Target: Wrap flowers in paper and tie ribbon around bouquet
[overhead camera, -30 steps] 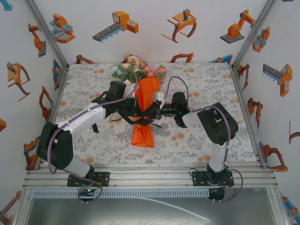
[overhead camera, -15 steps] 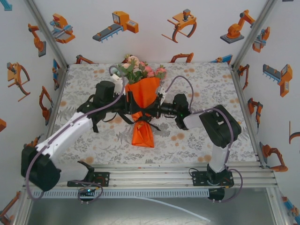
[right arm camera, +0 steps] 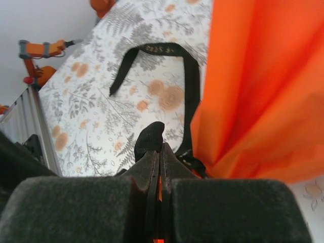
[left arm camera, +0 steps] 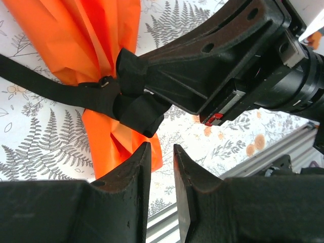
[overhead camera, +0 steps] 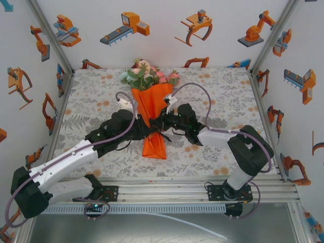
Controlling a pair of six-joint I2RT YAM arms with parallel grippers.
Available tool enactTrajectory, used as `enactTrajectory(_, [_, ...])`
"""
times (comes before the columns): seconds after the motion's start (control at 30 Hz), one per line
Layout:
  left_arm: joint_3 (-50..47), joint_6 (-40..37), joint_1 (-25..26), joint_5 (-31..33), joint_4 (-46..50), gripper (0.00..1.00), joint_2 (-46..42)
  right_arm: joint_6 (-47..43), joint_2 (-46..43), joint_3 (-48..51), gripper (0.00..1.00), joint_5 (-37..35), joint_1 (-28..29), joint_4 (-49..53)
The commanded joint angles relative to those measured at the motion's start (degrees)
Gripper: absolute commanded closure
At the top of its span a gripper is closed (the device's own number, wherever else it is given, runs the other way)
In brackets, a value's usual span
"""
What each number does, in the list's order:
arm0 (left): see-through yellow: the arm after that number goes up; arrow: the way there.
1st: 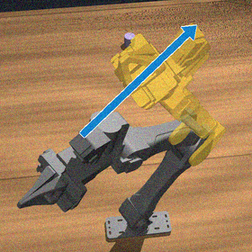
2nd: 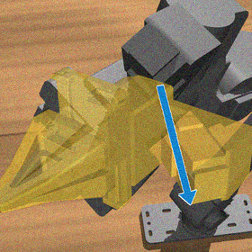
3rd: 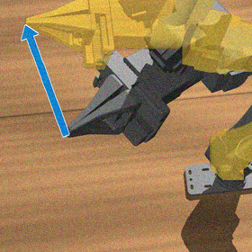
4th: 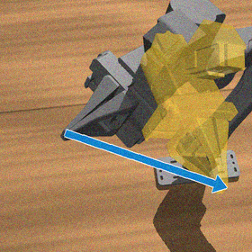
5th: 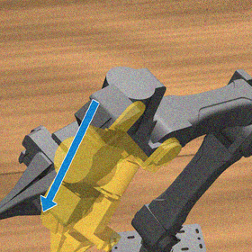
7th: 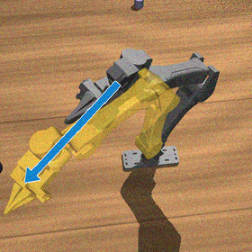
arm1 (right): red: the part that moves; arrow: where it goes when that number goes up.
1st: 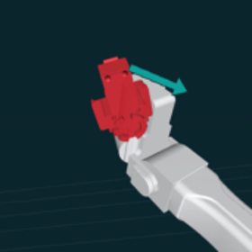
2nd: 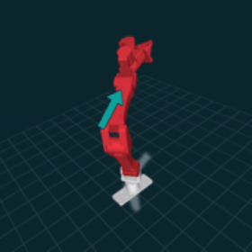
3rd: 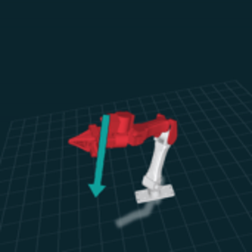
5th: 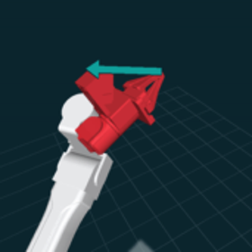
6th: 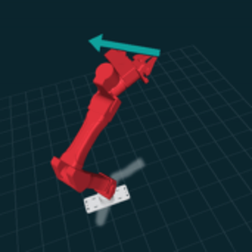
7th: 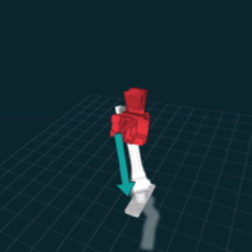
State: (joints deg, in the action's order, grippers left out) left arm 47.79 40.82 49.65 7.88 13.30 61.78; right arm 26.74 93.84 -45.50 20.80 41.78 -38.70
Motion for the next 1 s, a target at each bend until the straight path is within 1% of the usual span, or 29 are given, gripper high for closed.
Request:
enactTrajectory(0.0, [2.9,1.3,1.88,5.66,1.94,0.72,2.23,2.28,-0.71,-3.0,1.0,-3.78,0.41,8.36])
enactTrajectory(0.13, [4.37,2.51,3.86,8.86,4.05,0.71,4.39,3.34,0.09,-3.94,1.0,-4.54,0.42,9.34])
enactTrajectory(0.23, [4.56,3.62,3.96,12.1,4.51,0.66,5.39,3.67,0.62,-4.59,1.0,-4.46,0.42,9.21])
enactTrajectory(0.27, [4.81,2.59,3.95,11.61,3.64,0.65,5.93,3.62,0.68,-4.73,1.0,-4.41,0.41,9.12])
enactTrajectory(0.33, [5.82,-0.28,3.96,8.29,1.7,0.65,7.74,3.63,0.81,-4.87,1.0,-4.36,0.41,9.09])
enactTrajectory(0.4, [7.68,-1.7,4.2,6.59,2.4,0.65,10.01,3.59,0.82,-4.95,1.0,-4.45,0.41,9.16])
enactTrajectory(0.67, [9.34,-3.52,4.53,8.94,3.66,0.65,13.41,3.91,1.43,-4.96,1.0,-4.63,0.41,9.26])
enactTrajectory(0.97, [10.29,-5.57,4.57,10.14,4.04,0.64,16.48,4.03,1.42,-5.01,1.0,-4.81,0.41,9.61])
